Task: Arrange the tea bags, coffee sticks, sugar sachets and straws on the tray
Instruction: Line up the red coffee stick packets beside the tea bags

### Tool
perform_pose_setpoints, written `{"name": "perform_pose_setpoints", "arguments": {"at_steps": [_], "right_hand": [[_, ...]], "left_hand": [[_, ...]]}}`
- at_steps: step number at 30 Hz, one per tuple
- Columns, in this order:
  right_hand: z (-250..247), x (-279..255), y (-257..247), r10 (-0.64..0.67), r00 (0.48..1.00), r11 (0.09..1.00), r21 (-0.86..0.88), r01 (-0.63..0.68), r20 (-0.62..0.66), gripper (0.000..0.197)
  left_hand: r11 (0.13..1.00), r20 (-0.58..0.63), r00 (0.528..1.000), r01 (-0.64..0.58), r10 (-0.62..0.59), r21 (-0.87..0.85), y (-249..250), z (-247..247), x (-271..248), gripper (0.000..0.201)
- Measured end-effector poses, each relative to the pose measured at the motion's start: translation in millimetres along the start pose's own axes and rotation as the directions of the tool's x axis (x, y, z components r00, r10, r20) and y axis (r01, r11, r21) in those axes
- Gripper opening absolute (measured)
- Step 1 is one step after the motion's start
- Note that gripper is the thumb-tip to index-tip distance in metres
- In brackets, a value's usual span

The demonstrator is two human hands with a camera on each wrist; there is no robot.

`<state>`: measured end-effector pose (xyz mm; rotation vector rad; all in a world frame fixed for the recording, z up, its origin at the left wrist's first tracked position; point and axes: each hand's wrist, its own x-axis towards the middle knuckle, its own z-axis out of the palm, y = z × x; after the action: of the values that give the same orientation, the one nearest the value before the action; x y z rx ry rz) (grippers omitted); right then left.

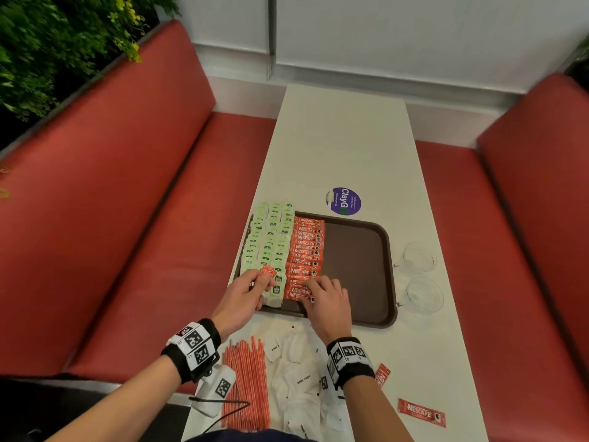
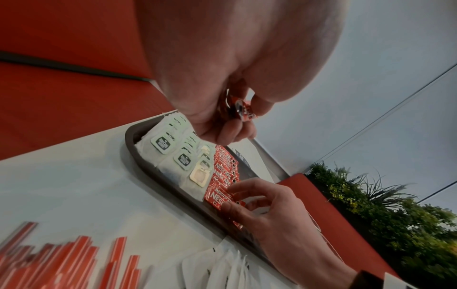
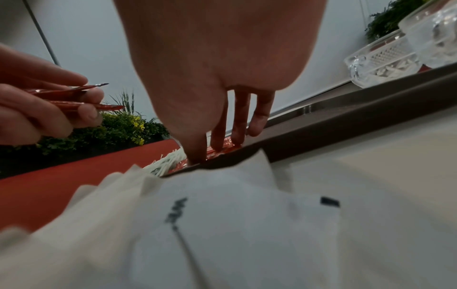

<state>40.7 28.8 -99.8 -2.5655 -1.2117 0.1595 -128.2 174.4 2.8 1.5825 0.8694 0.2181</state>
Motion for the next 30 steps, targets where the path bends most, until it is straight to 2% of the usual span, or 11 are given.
{"name": "perform_pose_setpoints", "arguments": {"at_steps": [8, 14, 18, 24, 26, 28, 30], "right_hand": [[-1.0, 0.1, -4.2, 0.019, 1.000, 1.000, 0.005, -0.019, -0.001, 0.023], [-12.6, -3.7, -3.7, 0.052, 0.998, 0.996, 0.073, -0.050, -0.037, 0.028], [-34.2, -16.2, 2.8, 0.127, 0.986, 0.981, 0.161, -0.108, -0.108, 0.024], [-73.5, -68.6, 35.9, 0.280, 0.949, 0.918, 0.330, -0.220, -0.146, 0.011], [-82.1, -95.8, 53.8, 0.329, 0.934, 0.896, 0.358, -0.263, -0.137, 0.008], [-88.6, -127.8, 74.0, 0.388, 0.915, 0.879, 0.343, -0.331, -0.113, 0.013], [-95.0, -160.4, 94.7, 0.439, 0.898, 0.868, 0.275, -0.414, -0.032, 0.025]], "left_hand": [[0.992, 0.077, 0.995, 0.065, -0.057, -0.112, 3.6, 1.5, -1.5, 0.031], [1.000, 0.124, 0.992, 0.004, -0.001, -0.026, 1.5, 3.6, -3.8, 0.028], [1.000, 0.172, 0.985, -0.025, 0.023, 0.009, -0.5, 9.1, -10.2, 0.026], [0.999, 0.250, 0.967, -0.034, 0.037, -0.017, -6.6, 29.1, -23.0, 0.021], [0.999, 0.265, 0.963, -0.049, 0.053, -0.019, -8.5, 38.2, -28.4, 0.025], [0.996, 0.285, 0.954, -0.089, 0.094, -0.028, -7.4, 46.0, -36.8, 0.032], [0.991, 0.304, 0.943, -0.129, 0.133, -0.031, -6.0, 51.8, -47.4, 0.043]]}}
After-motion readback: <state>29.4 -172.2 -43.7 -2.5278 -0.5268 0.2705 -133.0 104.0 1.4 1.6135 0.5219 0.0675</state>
